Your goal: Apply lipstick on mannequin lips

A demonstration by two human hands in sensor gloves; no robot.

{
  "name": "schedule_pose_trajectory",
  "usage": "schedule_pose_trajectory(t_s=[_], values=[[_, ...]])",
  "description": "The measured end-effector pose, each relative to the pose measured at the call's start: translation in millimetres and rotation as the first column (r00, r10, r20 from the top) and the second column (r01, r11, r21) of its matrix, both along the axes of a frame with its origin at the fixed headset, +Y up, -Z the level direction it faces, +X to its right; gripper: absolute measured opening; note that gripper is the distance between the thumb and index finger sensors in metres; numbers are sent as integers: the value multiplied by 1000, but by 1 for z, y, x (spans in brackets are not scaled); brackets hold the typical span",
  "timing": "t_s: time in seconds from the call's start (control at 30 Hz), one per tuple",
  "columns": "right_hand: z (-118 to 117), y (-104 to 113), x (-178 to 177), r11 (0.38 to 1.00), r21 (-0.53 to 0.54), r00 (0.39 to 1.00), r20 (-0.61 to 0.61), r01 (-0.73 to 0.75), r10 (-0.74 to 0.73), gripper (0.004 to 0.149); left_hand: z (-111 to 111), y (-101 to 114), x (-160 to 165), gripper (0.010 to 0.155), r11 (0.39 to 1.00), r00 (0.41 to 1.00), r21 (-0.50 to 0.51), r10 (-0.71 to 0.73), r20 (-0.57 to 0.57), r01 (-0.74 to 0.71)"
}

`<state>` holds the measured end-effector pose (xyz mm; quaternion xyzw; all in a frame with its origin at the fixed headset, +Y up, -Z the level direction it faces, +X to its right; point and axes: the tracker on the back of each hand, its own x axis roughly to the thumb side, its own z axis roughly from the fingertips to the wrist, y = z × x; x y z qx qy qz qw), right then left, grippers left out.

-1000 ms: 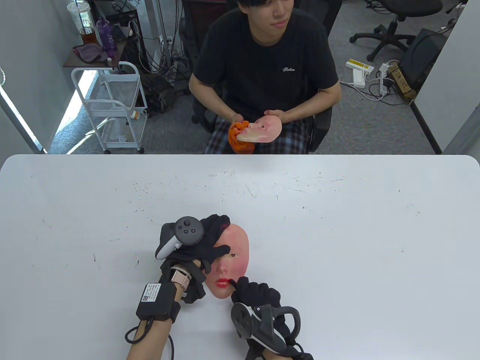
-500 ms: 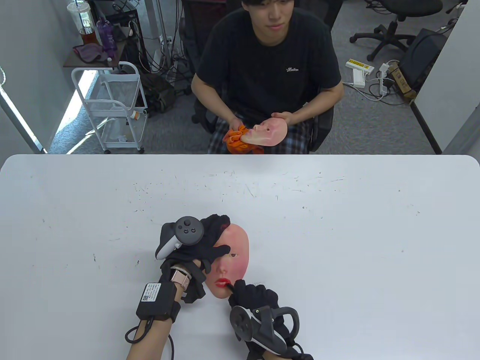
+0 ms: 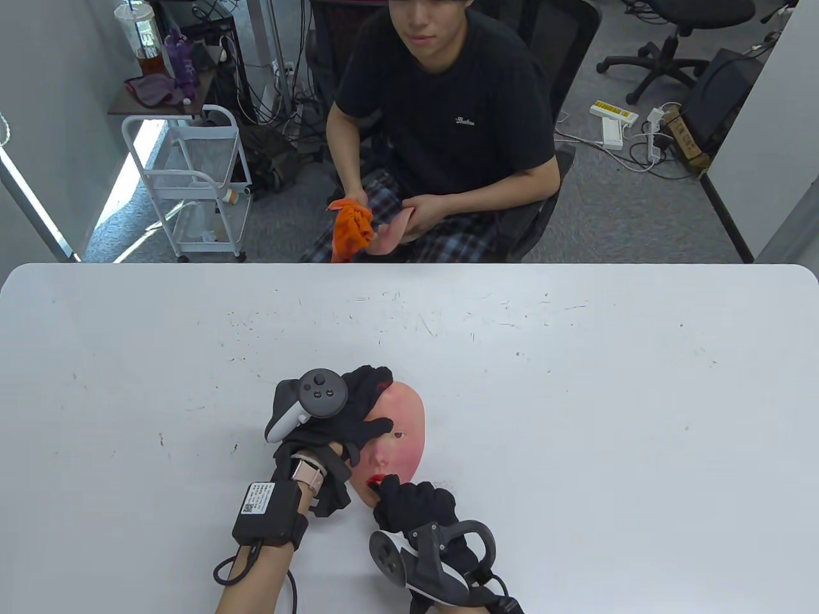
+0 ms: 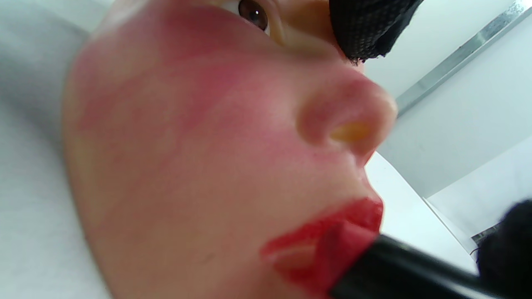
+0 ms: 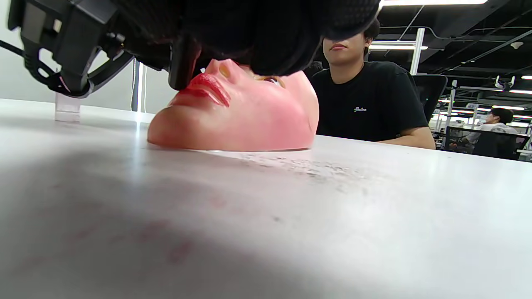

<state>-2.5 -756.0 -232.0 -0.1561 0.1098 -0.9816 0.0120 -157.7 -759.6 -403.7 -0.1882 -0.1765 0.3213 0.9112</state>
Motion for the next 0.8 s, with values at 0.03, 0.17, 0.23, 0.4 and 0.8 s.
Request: schedule_pose_trajectory(t_s=[0.03, 0.17, 0.23, 0.4, 0.8], values=[[0, 0, 1, 1000, -7, 1000, 1, 7, -7, 51, 0, 0, 0, 83, 1000, 1000, 0, -1, 0, 1], [0, 4, 10, 999, -25, 999, 23, 32, -32, 51, 0, 0, 0, 83, 1000, 1000, 1, -3, 0, 3], [1, 4, 10, 999, -16, 999, 28, 28, -28, 51, 0, 0, 0, 83, 1000, 1000, 2, -1, 1, 1], [-1, 0, -7, 1000, -10, 1000, -2, -24, 24, 51, 0, 0, 0, 83, 1000, 1000, 1, -2, 2, 2], [3, 5, 12, 1000, 3, 999, 47, -2, 2, 51, 0, 0, 0, 83, 1000, 1000, 1, 0, -1, 0]])
